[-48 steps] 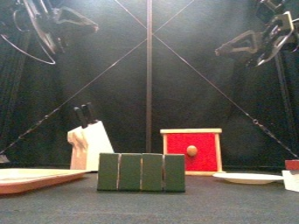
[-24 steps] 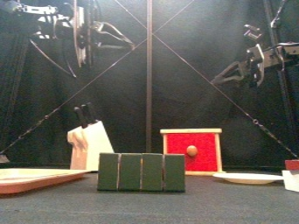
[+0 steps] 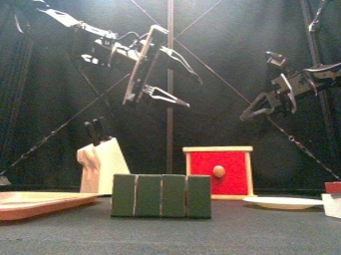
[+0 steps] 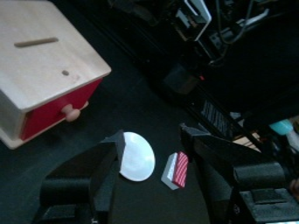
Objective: Grab drawer handle
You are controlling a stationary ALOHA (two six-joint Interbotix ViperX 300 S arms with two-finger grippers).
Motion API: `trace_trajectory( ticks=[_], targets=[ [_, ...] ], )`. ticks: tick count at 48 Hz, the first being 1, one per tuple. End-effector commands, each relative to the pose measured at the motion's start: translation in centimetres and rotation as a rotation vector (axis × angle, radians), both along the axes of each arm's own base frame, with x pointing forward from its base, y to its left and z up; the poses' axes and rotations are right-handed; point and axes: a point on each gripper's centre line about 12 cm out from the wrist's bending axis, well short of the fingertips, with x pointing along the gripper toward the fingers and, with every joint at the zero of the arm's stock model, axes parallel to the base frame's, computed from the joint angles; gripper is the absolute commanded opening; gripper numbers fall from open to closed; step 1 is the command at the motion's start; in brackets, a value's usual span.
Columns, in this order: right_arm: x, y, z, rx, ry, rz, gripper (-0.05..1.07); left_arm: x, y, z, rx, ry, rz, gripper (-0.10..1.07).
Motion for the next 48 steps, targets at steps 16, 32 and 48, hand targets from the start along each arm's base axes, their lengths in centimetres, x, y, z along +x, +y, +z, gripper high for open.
trace_trajectory(
  ticks=[16, 32, 48],
  targets=[
    [1.8, -2.1, -0.5, 0.026, 0.038, -0.033, 0.02, 4.3, 2.7, -1.4, -0.135, -0.010, 0.141, 0.87],
    [3.1, -4.3, -2.3, 0.069, 0.100, -0.070, 0.02, 5.1, 5.1, -3.7, -0.239, 0.035, 0.220, 0.87],
    [3.7, -5.3, -4.0, 0.106, 0.154, -0.085, 0.02, 6.0, 5.1, -5.0, -0.318, 0.082, 0.191, 0.87]
  ],
)
